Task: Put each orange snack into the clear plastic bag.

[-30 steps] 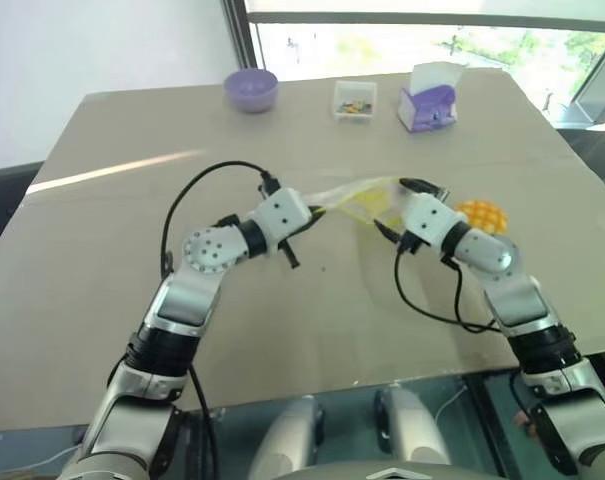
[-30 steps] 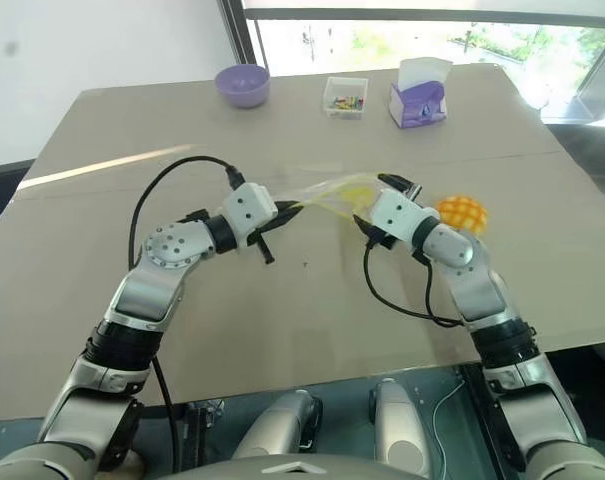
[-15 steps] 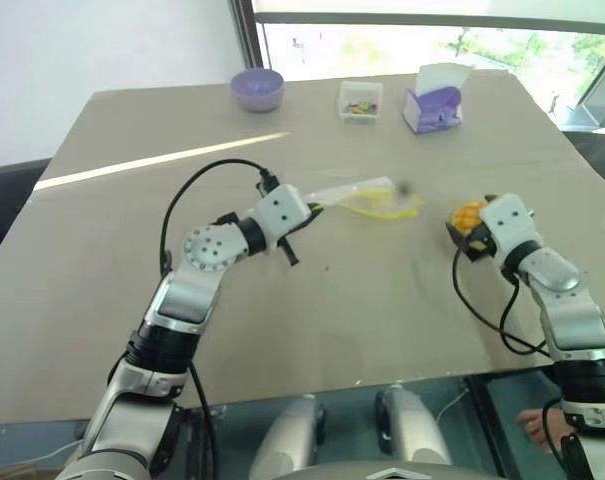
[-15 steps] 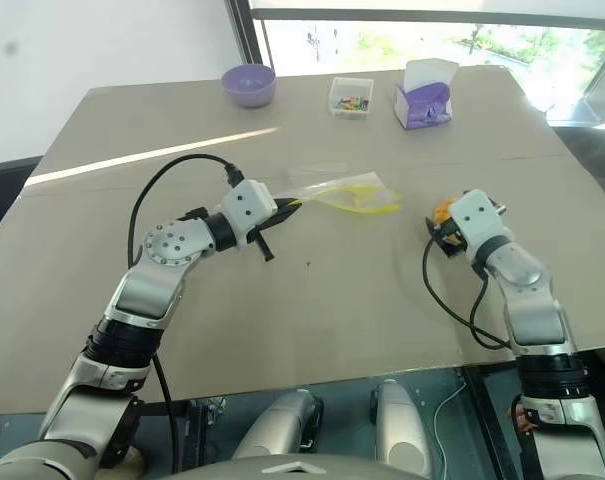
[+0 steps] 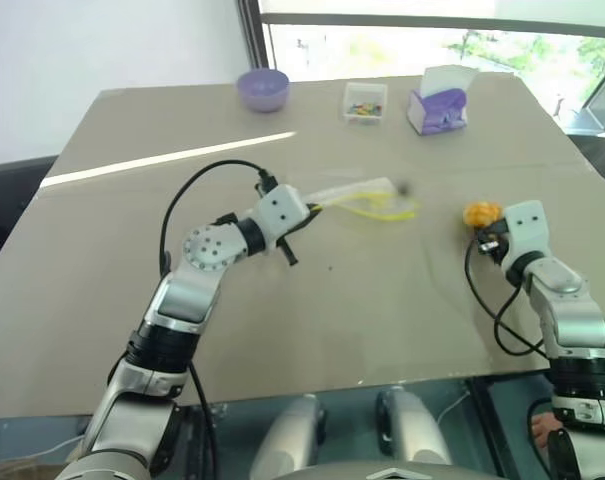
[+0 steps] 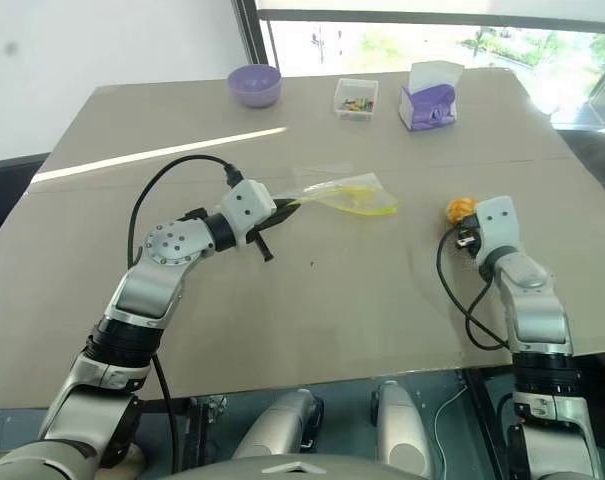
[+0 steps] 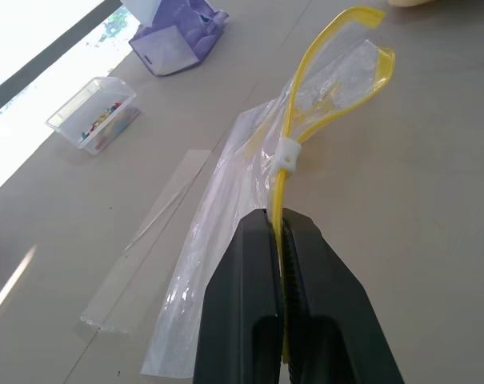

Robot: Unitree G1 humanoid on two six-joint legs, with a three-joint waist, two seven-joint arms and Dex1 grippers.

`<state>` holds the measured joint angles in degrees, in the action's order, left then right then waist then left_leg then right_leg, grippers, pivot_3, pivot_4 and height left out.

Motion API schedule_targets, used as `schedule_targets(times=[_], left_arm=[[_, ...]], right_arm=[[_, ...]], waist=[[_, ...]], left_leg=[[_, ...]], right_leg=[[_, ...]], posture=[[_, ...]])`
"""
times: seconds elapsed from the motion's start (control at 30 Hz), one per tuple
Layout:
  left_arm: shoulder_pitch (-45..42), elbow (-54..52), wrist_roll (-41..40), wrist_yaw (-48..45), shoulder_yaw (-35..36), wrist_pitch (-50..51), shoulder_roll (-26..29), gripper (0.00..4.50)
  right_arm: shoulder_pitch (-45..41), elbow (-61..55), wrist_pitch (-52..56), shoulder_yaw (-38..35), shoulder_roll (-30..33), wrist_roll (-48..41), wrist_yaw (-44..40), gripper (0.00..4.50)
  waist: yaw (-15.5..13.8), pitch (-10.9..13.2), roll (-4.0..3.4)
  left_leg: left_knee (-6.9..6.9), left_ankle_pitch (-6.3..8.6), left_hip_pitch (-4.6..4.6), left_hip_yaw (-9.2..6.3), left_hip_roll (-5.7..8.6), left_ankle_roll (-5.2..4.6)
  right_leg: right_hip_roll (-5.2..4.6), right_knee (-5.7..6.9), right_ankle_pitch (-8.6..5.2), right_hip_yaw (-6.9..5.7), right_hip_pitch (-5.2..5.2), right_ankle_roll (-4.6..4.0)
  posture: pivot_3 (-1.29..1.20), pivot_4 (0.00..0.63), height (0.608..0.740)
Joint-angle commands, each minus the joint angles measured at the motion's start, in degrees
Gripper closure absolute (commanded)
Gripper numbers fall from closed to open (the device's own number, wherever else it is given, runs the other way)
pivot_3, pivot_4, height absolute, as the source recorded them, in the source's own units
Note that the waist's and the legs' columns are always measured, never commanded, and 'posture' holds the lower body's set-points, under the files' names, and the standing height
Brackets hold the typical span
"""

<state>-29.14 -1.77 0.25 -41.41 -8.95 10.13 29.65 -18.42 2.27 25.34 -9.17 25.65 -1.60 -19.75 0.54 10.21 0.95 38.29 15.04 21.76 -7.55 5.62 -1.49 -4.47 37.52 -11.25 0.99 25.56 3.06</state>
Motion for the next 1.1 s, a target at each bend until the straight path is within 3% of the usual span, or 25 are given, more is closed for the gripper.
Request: schedule_targets(times=[0.03, 0.3, 0.47, 1.1], left_arm=[[-1.91, -1.00, -1.17, 0.67, 2.09, 0.54, -0.16, 4.50], [-3.24, -0.54, -1.15, 1.27, 2.31, 1.68, -0.63, 4.50], [-3.06, -0.83, -0.75, 1.02, 1.76, 0.91, -0.57, 4.50], [0.75, -5.87, 0.28, -3.27, -1.22, -6.58, 0.88, 4.50]], right_arm=[[0.82, -2.82, -5.05, 1.38, 1.42, -0.80, -3.36, 4.22], [2.26, -18.23, -1.79, 4.18, 2.89, -11.76, -16.01, 4.22], [1.49, -24.23, 3.02, 7.02, 2.68, -16.61, -18.54, 4.22], [-7.28, -17.31, 3.89, 13.65, 1.27, -15.78, -19.54, 4.22]], waist=[[0.05, 0.00, 0.00], [0.42, 0.02, -0.02], [0.20, 0.02, -0.02], [0.12, 0.02, -0.02]], left_leg=[[0.00, 0.00, 0.00, 0.00, 0.00, 0.00], [-0.01, 0.03, 0.00, 0.01, -0.04, -0.04], [0.00, 0.02, 0.03, -0.02, -0.03, -0.03], [-0.01, 0.01, 0.06, -0.03, -0.02, -0.01]], right_leg=[[0.00, 0.00, 0.00, 0.00, 0.00, 0.00], [0.04, 0.00, 0.00, 0.01, 0.02, 0.01], [0.01, -0.05, 0.00, -0.02, 0.01, 0.02], [0.00, -0.10, 0.00, -0.04, 0.02, 0.02]], posture=[[0.00, 0.150, 0.740], [0.00, 0.150, 0.740], [0.00, 0.150, 0.740], [0.00, 0.150, 0.740]])
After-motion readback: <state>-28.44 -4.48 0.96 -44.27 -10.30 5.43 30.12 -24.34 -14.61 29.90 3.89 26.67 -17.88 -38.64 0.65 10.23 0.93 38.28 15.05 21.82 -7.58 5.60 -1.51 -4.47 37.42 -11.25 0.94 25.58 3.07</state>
